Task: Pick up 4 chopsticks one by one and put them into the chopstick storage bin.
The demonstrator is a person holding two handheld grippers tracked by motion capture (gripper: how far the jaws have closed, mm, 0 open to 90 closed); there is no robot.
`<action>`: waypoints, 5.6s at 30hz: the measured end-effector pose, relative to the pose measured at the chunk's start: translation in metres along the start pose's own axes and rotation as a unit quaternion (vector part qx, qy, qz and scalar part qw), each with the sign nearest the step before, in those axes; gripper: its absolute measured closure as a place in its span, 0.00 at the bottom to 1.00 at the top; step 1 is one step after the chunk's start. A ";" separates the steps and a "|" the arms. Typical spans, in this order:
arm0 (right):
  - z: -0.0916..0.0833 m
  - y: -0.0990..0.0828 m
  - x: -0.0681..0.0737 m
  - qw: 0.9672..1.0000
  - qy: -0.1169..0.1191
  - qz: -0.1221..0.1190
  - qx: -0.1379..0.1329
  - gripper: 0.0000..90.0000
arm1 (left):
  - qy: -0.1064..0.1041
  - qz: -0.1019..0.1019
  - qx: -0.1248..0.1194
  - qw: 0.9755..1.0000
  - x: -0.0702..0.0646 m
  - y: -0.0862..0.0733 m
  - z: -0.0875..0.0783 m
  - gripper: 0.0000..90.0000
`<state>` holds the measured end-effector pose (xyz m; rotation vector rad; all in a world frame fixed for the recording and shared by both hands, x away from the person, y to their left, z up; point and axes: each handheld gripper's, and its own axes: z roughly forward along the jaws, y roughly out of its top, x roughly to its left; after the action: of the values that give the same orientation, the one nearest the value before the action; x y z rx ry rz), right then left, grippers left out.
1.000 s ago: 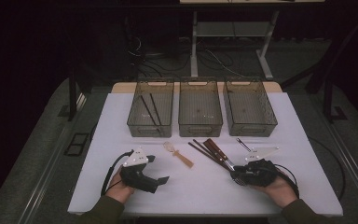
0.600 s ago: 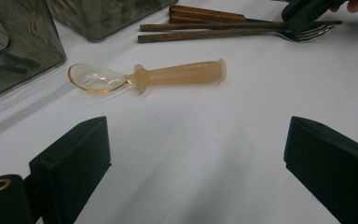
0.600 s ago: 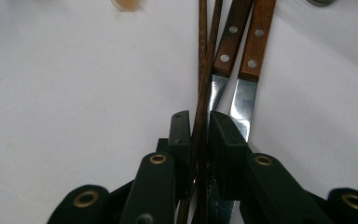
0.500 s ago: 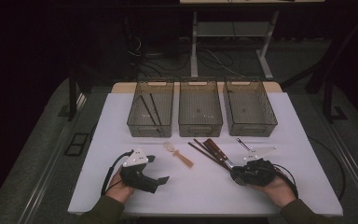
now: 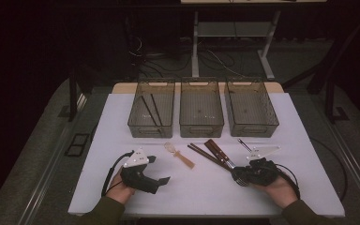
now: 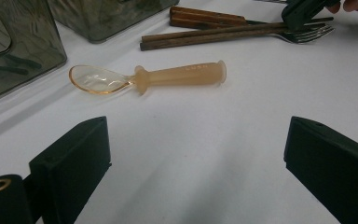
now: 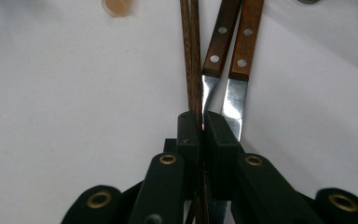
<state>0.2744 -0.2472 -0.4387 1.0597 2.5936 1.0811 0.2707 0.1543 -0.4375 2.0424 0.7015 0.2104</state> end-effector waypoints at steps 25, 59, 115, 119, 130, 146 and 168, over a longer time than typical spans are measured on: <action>-0.011 0.001 -0.005 1.000 0.005 0.000 -0.025 0.95 | -0.002 0.002 0.000 1.000 0.000 0.000 -0.001 0.06; -0.019 0.021 0.003 0.997 0.063 -0.001 -0.051 0.95 | -0.002 0.002 0.000 1.000 0.000 0.000 0.000 0.06; 0.003 0.117 0.022 0.987 0.050 -0.019 -0.152 0.95 | -0.002 0.001 -0.004 1.000 0.000 0.000 0.001 0.09; 0.009 0.123 0.022 0.988 0.043 -0.013 -0.150 0.95 | 0.003 0.005 -0.002 1.000 0.000 -0.001 -0.001 0.09; 0.031 0.149 0.020 0.988 0.025 0.011 -0.151 0.95 | 0.002 0.001 -0.004 1.000 0.000 -0.001 -0.001 0.09; 0.056 0.195 0.020 0.989 -0.013 0.026 -0.147 0.95 | -0.001 0.005 -0.002 1.000 0.000 0.000 0.000 0.09; 0.118 0.242 0.011 0.992 -0.053 0.048 -0.100 0.95 | -0.004 0.003 -0.005 1.000 0.001 0.001 0.001 0.10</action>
<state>0.4453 -0.0532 -0.3627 1.1679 2.3171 1.2390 0.2718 0.1536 -0.4376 2.0349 0.6874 0.2079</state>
